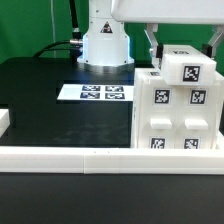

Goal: Assemble cabinet

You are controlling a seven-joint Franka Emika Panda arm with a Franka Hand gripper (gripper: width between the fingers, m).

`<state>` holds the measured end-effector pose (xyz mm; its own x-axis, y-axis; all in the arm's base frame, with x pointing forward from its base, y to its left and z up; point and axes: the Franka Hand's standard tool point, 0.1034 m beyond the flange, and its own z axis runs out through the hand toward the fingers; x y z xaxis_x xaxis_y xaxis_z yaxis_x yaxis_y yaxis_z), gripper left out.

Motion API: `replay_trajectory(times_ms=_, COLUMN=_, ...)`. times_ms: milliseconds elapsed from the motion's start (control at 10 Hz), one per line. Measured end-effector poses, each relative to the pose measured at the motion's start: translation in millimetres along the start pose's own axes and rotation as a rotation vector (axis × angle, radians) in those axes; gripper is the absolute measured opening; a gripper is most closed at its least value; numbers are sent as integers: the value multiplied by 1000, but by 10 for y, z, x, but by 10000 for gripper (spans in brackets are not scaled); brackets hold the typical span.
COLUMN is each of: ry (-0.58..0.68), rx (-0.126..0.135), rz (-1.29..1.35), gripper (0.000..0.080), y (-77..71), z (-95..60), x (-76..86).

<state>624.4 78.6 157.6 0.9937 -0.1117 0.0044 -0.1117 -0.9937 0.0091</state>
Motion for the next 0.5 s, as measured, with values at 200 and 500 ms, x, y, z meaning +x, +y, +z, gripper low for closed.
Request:
replay_trajectory(times_ms=200, ry=0, rx=0, rz=290, gripper=561, y=9, z=-1, x=2)
replay_trajectory(times_ms=500, ry=40, rx=16, rz=595, gripper=561, y=0, z=-10, x=40)
